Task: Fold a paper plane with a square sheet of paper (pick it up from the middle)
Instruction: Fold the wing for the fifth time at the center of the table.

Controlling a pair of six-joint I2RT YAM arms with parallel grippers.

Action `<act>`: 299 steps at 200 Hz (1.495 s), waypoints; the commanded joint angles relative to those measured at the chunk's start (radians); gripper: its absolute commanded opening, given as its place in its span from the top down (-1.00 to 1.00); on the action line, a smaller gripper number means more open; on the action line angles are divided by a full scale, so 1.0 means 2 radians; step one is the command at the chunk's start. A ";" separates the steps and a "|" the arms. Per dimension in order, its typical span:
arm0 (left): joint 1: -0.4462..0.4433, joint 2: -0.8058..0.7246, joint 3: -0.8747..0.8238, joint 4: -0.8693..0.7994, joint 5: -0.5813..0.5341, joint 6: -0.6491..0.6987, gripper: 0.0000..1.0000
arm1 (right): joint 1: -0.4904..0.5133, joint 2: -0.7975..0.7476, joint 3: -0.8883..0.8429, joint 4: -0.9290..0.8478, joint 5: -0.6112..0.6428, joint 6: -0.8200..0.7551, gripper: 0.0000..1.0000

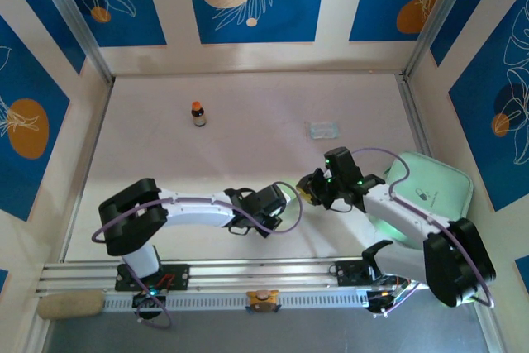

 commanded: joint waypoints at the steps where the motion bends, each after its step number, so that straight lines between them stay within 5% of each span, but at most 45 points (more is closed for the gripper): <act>1: 0.018 -0.008 -0.007 0.022 0.057 -0.012 1.00 | -0.008 -0.045 -0.015 -0.039 0.025 -0.031 0.40; 64: 0.064 0.004 -0.028 0.086 0.184 -0.031 1.00 | -0.002 -0.141 -0.069 -0.007 0.051 -0.098 0.38; 116: 0.088 0.028 -0.035 0.126 0.253 -0.049 1.00 | 0.003 -0.140 -0.104 0.069 -0.020 -0.111 0.47; 190: 0.116 0.036 -0.069 0.179 0.279 -0.081 1.00 | 0.058 -0.073 -0.123 0.174 -0.016 -0.123 0.60; 299: 0.143 0.031 -0.112 0.242 0.305 -0.099 1.00 | 0.067 0.053 -0.078 0.227 -0.047 -0.147 0.68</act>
